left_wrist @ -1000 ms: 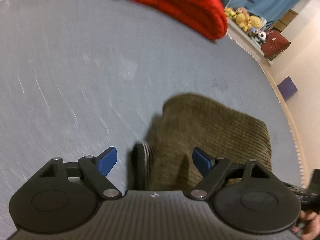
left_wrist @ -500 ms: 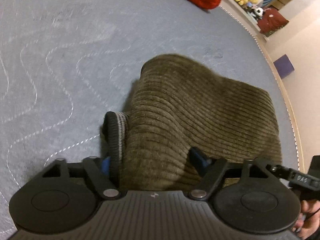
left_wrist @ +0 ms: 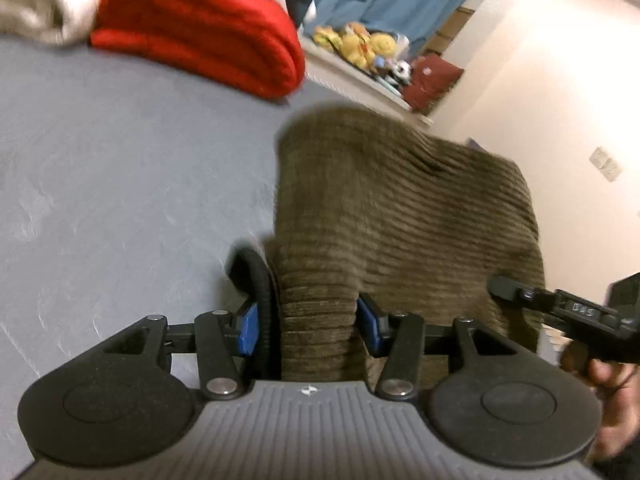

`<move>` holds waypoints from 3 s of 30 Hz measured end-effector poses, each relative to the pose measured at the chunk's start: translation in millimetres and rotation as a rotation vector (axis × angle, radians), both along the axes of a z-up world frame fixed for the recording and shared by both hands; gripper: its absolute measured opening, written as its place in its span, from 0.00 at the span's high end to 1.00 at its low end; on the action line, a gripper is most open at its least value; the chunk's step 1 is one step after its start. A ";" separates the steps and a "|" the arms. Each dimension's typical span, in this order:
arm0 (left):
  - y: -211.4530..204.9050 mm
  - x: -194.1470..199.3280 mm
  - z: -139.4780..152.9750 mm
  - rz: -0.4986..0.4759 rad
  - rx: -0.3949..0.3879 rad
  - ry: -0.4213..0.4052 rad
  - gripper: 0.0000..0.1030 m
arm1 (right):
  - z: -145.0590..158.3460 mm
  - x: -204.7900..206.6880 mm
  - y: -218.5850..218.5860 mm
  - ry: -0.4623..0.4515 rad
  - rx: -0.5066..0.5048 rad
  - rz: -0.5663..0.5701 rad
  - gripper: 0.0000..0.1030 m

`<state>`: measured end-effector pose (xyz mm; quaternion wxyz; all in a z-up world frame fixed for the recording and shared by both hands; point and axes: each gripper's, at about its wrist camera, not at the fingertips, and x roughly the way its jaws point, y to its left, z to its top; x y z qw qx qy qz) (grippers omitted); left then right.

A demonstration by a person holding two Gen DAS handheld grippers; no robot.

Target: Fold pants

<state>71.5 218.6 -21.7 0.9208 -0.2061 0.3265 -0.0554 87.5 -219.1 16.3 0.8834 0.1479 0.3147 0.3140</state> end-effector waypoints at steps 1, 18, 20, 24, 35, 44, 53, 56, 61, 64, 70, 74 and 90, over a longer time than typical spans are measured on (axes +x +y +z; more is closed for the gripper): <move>-5.4 5.0 0.7 0.061 0.096 0.010 0.30 | -4.8 6.8 -2.5 0.012 -0.009 -0.036 0.52; 9.9 -10.2 -31.9 -0.042 -0.040 0.244 0.51 | -49.1 -1.3 0.4 0.101 -0.305 -0.022 0.18; 4.0 -9.9 -34.5 -0.077 -0.032 0.244 0.51 | -49.3 -4.2 1.2 0.084 -0.326 -0.008 0.18; -4.0 -7.4 -41.9 -0.081 -0.043 0.257 0.51 | -49.3 -5.4 -7.3 0.104 -0.310 -0.007 0.18; -1.5 -47.6 17.8 -0.042 0.171 0.117 1.00 | -40.6 -13.9 -5.3 0.091 -0.269 0.013 0.17; 31.6 -36.6 1.4 0.019 -0.076 0.131 0.69 | -52.4 -17.3 6.7 0.104 -0.396 0.085 0.17; -17.5 -9.9 -23.3 -0.130 0.077 0.245 0.83 | -54.1 -16.1 6.5 0.093 -0.408 0.098 0.17; -7.6 -27.3 5.5 -0.133 0.042 0.151 0.85 | -47.8 -16.4 4.5 0.071 -0.384 0.078 0.18; -23.8 -43.0 -18.3 -0.188 0.274 0.287 0.84 | -47.5 -17.8 5.3 0.068 -0.407 0.113 0.18; -28.8 -33.2 -23.7 -0.161 0.291 0.282 0.80 | -56.9 -16.5 4.4 0.098 -0.439 0.137 0.18; -19.5 -34.9 12.1 -0.052 0.266 0.051 0.60 | -53.7 -12.0 -3.9 0.122 -0.417 0.115 0.18; -31.5 -17.9 -7.8 -0.121 0.265 0.115 0.67 | -56.0 -12.0 2.3 0.135 -0.432 0.126 0.21; -72.4 -34.9 -40.5 -0.327 0.484 0.255 0.40 | -50.0 -25.6 4.9 0.019 -0.493 0.143 0.19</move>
